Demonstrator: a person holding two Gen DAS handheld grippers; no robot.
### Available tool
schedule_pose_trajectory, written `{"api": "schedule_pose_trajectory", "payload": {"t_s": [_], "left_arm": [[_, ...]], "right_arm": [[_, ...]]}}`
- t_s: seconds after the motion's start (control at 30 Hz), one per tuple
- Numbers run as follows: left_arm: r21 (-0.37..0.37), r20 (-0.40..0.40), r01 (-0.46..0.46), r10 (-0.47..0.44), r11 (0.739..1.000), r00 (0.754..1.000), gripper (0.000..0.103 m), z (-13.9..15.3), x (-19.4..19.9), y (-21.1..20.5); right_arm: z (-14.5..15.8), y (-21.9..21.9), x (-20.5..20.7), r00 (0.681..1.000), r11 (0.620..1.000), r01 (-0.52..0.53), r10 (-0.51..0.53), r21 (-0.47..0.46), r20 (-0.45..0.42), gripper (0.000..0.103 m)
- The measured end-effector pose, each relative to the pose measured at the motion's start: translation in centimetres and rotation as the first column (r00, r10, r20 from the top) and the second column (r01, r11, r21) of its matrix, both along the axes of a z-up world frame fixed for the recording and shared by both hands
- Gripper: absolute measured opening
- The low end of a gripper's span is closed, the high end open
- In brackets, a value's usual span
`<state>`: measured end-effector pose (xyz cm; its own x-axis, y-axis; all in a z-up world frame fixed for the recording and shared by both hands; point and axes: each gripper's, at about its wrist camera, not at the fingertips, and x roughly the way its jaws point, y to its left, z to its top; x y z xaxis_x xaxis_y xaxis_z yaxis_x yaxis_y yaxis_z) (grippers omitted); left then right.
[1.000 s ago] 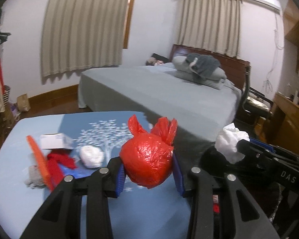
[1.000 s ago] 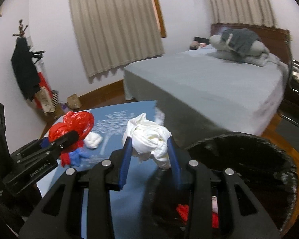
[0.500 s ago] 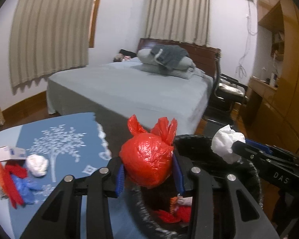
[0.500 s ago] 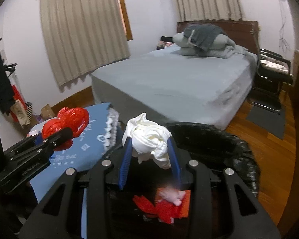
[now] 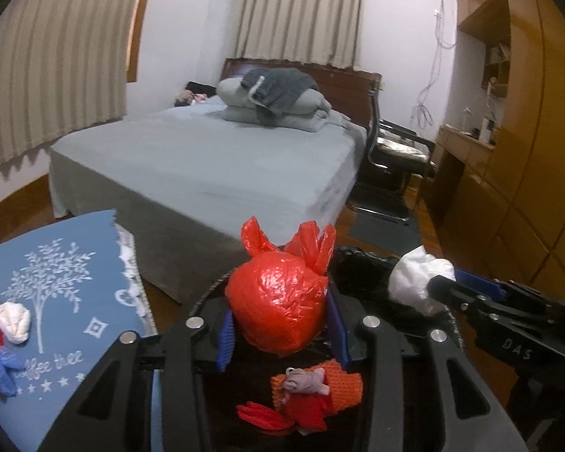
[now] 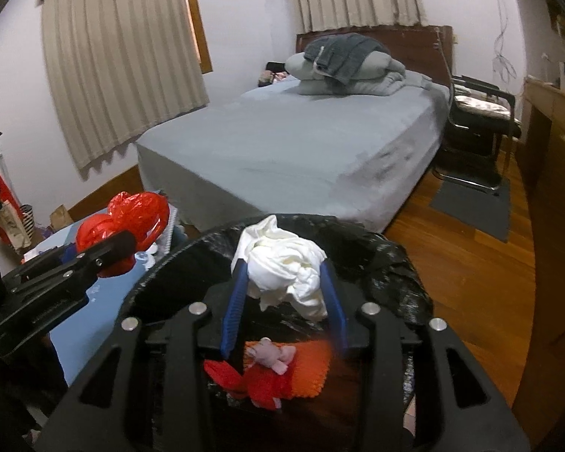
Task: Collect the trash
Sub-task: 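Carry the red bag and white cloth over the black bin and open both tools, then move both open tools back over the table of trash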
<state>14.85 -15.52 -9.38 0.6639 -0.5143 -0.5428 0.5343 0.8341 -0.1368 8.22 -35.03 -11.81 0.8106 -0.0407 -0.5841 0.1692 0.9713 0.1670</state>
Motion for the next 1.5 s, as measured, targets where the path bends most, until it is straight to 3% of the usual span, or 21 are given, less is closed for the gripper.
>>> {"api": "schedule_pose_trajectory", "payload": {"t_s": [0.17, 0.27, 0.4, 0.57, 0.83, 1.17, 1.37, 1.5], "left_arm": [[-0.009, -0.006, 0.02, -0.02, 1.0, 1.0, 0.062, 0.0, -0.4, -0.1], [-0.018, 0.0, -0.014, 0.014, 1.0, 1.0, 0.076, 0.3, -0.5, 1.0], [-0.016, 0.022, -0.062, 0.062, 0.998, 0.998, 0.086, 0.8, -0.6, 2.9], [-0.02, 0.05, -0.149, 0.149, 0.989, 0.988, 0.092, 1.5, -0.7, 6.2], [-0.015, 0.118, -0.316, 0.316, 0.949, 0.941, 0.092, 2.6, -1.1, 13.2], [0.024, 0.144, -0.53, 0.521, 0.848, 0.841, 0.092, 1.4, -0.7, 22.4], [0.051, 0.131, -0.641, 0.631, 0.766, 0.765, 0.083, -0.4, -0.4, 28.0], [0.067, 0.103, -0.67, 0.663, 0.739, 0.742, 0.077, -2.0, -0.1, 30.3]], "right_arm": [[-0.4, -1.2, -0.2, 0.999, 0.999, 0.034, -0.034, -0.002, -0.006, 0.062], [-0.3, -1.1, -0.3, 0.999, 0.999, 0.046, -0.046, -0.021, 0.002, 0.087], [0.2, -0.3, -0.3, 0.999, 0.997, 0.048, -0.047, -0.056, 0.023, 0.096], [1.1, 1.2, 0.2, 0.998, 0.999, 0.025, -0.023, -0.039, 0.05, 0.098], [2.1, 6.4, 2.7, 0.994, 0.996, -0.079, 0.081, -0.029, 0.071, 0.098], [2.3, 16.1, 7.7, 0.964, 0.968, -0.249, 0.25, -0.017, 0.087, 0.098], [1.7, 21.0, 10.0, 0.94, 0.943, -0.331, 0.332, -0.023, 0.076, 0.098], [0.8, 23.4, 11.1, 0.931, 0.933, -0.359, 0.359, -0.02, 0.064, 0.098]]}}
